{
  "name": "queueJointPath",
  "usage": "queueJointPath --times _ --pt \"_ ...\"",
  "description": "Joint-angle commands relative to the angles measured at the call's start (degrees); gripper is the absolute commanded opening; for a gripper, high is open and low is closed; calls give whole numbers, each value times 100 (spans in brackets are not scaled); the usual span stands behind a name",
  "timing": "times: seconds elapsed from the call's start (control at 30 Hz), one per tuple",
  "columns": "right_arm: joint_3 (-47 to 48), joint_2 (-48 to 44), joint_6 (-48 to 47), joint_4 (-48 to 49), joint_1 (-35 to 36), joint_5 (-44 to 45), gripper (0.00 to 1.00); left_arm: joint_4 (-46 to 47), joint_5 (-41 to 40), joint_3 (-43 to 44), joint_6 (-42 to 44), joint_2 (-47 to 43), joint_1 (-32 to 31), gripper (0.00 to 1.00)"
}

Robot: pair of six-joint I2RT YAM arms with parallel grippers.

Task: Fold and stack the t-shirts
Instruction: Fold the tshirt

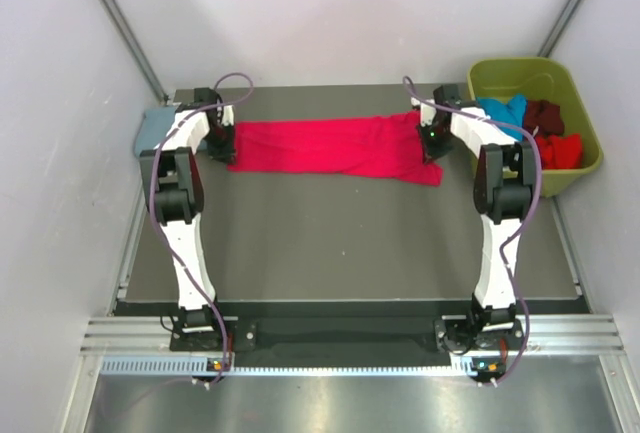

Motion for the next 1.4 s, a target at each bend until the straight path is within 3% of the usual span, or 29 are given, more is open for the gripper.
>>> queueJointPath --times 0.0,0.37,0.63,0.67,0.7,0.77,0.8,0.87,1.07,1.17,1.23,1.37 --pt "392 398 -81 -83 -55 290 0 -276 48 -463 30 -438 -21 0" --pt "2079 1269 -144 101 -319 449 1 -312 -13 -1939 66 -1713 -381 0" --pt "2809 1683 -179 277 -319 501 6 -356 -128 -2169 101 -2135 -777 0" --pt "2853 1700 -144 286 -319 545 9 -364 -145 -2152 83 -2179 -794 25" --pt "2889 1622 -100 295 -328 598 23 -382 -171 -2099 101 -2240 -786 47" --pt "2793 1385 -4 330 -319 607 41 -461 -189 -1776 223 -2469 -759 98" --pt "2723 1062 14 374 -319 564 55 -505 -198 -1643 250 -2539 -742 99" --pt "2573 614 102 374 -310 493 65 -610 -5 -1179 338 -2584 -619 99" --pt "2353 -48 497 374 -310 169 70 -417 65 165 321 -1619 -583 96" --pt "2116 -75 830 321 -328 -253 68 -470 372 877 242 -793 -583 71" --pt "1923 13 1059 330 -354 -631 67 -435 470 1108 242 -326 -592 40" --pt "1449 57 1456 339 -336 -1150 66 -303 347 1776 303 377 -592 35"
